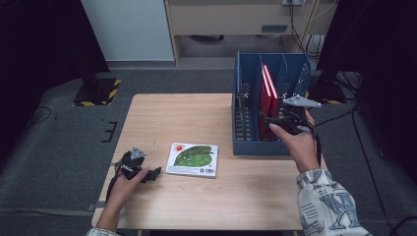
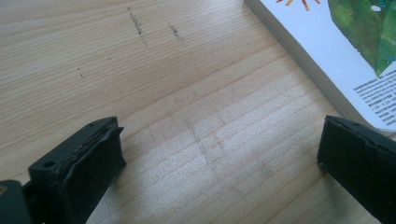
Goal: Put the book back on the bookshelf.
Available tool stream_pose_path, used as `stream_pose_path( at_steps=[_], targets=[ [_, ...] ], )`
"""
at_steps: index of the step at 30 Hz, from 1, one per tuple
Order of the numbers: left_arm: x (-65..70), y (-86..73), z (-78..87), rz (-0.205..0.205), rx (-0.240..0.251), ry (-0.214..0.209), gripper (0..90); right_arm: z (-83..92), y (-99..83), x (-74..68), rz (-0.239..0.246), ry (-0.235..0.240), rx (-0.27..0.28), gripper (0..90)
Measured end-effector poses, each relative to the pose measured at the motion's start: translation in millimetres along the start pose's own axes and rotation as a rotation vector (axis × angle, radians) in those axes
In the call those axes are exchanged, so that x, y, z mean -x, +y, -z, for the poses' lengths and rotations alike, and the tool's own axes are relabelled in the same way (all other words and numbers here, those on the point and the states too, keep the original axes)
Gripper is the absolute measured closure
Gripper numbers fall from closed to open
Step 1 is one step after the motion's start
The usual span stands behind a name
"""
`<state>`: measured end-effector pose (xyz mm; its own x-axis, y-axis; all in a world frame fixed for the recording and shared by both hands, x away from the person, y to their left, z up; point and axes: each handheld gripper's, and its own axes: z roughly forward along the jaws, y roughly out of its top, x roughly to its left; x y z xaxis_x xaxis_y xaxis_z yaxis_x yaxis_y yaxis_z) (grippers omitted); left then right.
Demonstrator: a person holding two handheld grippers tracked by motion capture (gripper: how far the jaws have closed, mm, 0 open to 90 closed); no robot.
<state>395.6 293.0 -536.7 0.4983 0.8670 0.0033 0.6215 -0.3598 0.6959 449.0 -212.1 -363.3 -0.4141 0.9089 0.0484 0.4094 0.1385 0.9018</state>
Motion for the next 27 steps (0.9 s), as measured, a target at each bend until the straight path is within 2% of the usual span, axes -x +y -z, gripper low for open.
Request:
stream_pose_path(
  at_steps=[9, 16, 22, 27],
  targets=[
    [0.2, 0.0, 0.0, 0.0, 0.0, -0.001, 0.0, 11.9, -12.1, -3.2, -0.005, 0.024, 0.002, 7.6],
    [0.5, 0.0, -0.1, 0.001, 0.0, 0.0, 0.0, 19.8, -28.0, -9.2, -0.004, 0.056, -0.005, 7.0],
    [0.8, 0.2, -0.1, 0.004, 0.0, 0.002, 0.0, 21.6, -41.2, -21.9, -0.007, 0.095, -0.014, 6.0],
    [0.8, 0.3, -0.2, 0.005, 0.001, 0.002, 0.0, 22.0, -49.5, -35.5, 0.016, 0.115, -0.032, 7.7]
  ],
)
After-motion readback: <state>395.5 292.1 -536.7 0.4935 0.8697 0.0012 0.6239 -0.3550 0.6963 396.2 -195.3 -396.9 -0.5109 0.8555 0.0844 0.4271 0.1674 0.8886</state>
